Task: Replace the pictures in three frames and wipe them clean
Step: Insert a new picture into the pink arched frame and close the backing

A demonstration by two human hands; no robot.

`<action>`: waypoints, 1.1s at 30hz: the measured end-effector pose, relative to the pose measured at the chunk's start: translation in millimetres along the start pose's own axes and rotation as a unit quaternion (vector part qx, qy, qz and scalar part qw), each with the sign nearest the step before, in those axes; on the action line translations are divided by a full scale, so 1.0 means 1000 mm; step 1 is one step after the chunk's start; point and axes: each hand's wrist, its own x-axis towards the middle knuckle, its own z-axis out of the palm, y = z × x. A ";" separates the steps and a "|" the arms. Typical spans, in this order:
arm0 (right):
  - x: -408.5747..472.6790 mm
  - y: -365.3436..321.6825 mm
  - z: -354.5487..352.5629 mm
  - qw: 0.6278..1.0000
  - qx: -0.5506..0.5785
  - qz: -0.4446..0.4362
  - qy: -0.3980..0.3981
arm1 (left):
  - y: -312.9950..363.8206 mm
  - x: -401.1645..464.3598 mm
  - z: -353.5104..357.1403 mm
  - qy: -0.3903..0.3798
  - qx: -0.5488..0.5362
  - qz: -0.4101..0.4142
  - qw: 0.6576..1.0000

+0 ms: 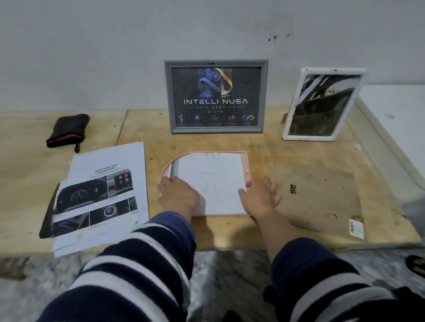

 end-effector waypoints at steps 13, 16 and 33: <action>-0.001 -0.027 -0.005 0.925 0.376 0.063 0.010 | -0.002 0.003 -0.009 -0.026 -0.022 -0.002 0.999; -0.003 -0.031 -0.016 0.910 0.405 0.085 0.030 | -0.001 0.000 -0.010 -0.011 -0.035 -0.015 0.999; -0.044 -0.124 0.019 0.923 0.381 -0.014 -0.047 | -0.143 0.010 -0.085 0.069 -0.296 -0.118 0.945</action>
